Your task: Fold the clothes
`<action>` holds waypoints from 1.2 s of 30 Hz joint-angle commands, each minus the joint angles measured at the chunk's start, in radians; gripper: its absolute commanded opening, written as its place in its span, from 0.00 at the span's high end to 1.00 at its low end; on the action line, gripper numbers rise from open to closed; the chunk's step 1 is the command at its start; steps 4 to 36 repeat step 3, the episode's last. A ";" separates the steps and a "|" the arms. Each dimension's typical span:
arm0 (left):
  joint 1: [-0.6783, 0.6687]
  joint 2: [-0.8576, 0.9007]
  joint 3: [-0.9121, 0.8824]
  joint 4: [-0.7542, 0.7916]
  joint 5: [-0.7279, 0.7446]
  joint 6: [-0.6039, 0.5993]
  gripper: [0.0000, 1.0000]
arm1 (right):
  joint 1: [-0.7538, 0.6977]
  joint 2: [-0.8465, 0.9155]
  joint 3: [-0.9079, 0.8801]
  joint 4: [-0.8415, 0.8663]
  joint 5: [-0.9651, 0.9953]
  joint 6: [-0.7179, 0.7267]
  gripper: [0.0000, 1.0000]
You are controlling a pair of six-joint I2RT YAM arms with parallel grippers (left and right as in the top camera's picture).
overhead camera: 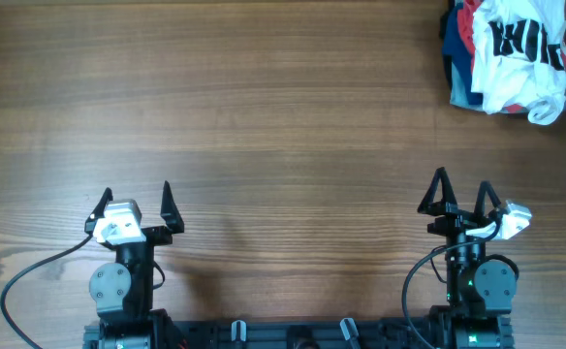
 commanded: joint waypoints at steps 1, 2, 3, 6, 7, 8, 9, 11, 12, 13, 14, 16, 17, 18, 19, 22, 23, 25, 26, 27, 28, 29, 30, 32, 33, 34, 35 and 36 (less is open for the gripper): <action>0.004 -0.011 -0.005 -0.002 0.008 0.016 0.00 | 0.003 -0.003 -0.013 0.003 0.010 0.010 0.00; 0.004 -0.011 -0.005 -0.002 0.008 0.016 0.00 | 0.003 -0.003 -0.013 0.003 0.010 0.010 0.00; 0.004 -0.011 -0.005 -0.002 0.008 0.016 0.00 | 0.003 -0.003 -0.013 0.003 0.010 0.010 0.00; 0.004 -0.011 -0.005 -0.002 0.008 0.016 0.00 | 0.003 -0.003 -0.013 0.003 0.010 0.010 0.00; 0.004 -0.011 -0.005 -0.002 0.008 0.016 0.00 | 0.003 -0.003 -0.013 0.003 0.010 0.010 0.00; 0.004 -0.011 -0.005 -0.002 0.008 0.016 0.00 | 0.003 -0.003 -0.013 0.003 0.010 0.010 0.00; 0.004 -0.011 -0.005 -0.002 0.008 0.016 0.00 | 0.003 -0.003 -0.013 0.003 0.010 0.010 0.00; 0.004 -0.011 -0.005 -0.002 0.008 0.016 0.00 | 0.003 -0.003 -0.013 0.003 0.010 0.010 0.00; 0.004 -0.011 -0.005 -0.002 0.008 0.016 0.00 | 0.003 -0.003 -0.013 0.003 0.010 0.010 0.00; 0.004 -0.011 -0.005 -0.002 0.008 0.016 0.00 | 0.003 -0.003 -0.013 0.003 0.010 0.010 0.00; 0.004 -0.011 -0.005 -0.002 0.008 0.016 0.00 | 0.003 -0.003 -0.013 0.003 0.010 0.010 0.00; 0.004 -0.011 -0.005 -0.002 0.008 0.016 0.00 | 0.003 -0.003 -0.013 0.003 0.010 0.010 0.00; 0.004 -0.011 -0.005 -0.002 0.008 0.016 0.00 | 0.003 -0.003 -0.013 0.003 0.010 0.010 0.00; 0.004 -0.011 -0.005 -0.002 0.008 0.016 0.00 | 0.003 -0.003 -0.013 0.003 0.010 0.010 0.00; 0.004 -0.011 -0.005 -0.002 0.008 0.016 0.00 | 0.003 -0.003 -0.013 0.003 0.010 0.010 0.00; 0.004 -0.011 -0.005 -0.002 0.008 0.016 0.00 | 0.003 -0.003 -0.013 0.003 0.010 0.010 0.00; 0.004 -0.011 -0.005 -0.002 0.008 0.016 0.00 | 0.003 -0.003 -0.013 0.003 0.010 0.010 0.00; 0.004 -0.011 -0.005 -0.002 0.008 0.016 0.00 | 0.003 -0.003 -0.013 0.003 0.010 0.010 0.00; 0.004 -0.011 -0.005 -0.002 0.008 0.016 0.00 | 0.003 -0.003 -0.013 0.003 0.010 0.010 0.00; 0.004 -0.011 -0.005 -0.002 0.008 0.016 0.00 | 0.003 -0.003 -0.013 0.003 0.010 0.010 0.00; 0.004 -0.011 -0.005 -0.002 0.008 0.016 0.00 | 0.003 -0.003 -0.013 0.003 0.010 0.010 0.00; 0.004 -0.011 -0.005 -0.002 0.008 0.016 0.00 | 0.003 -0.003 -0.013 0.003 0.010 0.010 0.00; 0.004 -0.011 -0.005 -0.002 0.008 0.016 0.00 | 0.003 -0.003 -0.013 0.003 0.010 0.010 0.00; 0.004 -0.011 -0.005 -0.002 0.008 0.016 0.00 | 0.003 -0.003 -0.013 0.003 0.010 0.010 0.00; 0.004 -0.011 -0.005 -0.002 0.008 0.016 0.00 | 0.003 -0.003 -0.013 0.003 0.010 0.010 0.00; 0.004 -0.011 -0.005 -0.002 0.008 0.016 0.00 | 0.003 -0.003 -0.013 0.003 0.010 0.010 0.00; 0.004 -0.011 -0.005 -0.002 0.008 0.016 0.00 | 0.003 -0.003 -0.013 0.003 0.010 0.010 0.00; 0.004 -0.011 -0.005 -0.002 0.008 0.016 0.00 | 0.003 -0.003 -0.013 0.003 0.010 0.010 0.00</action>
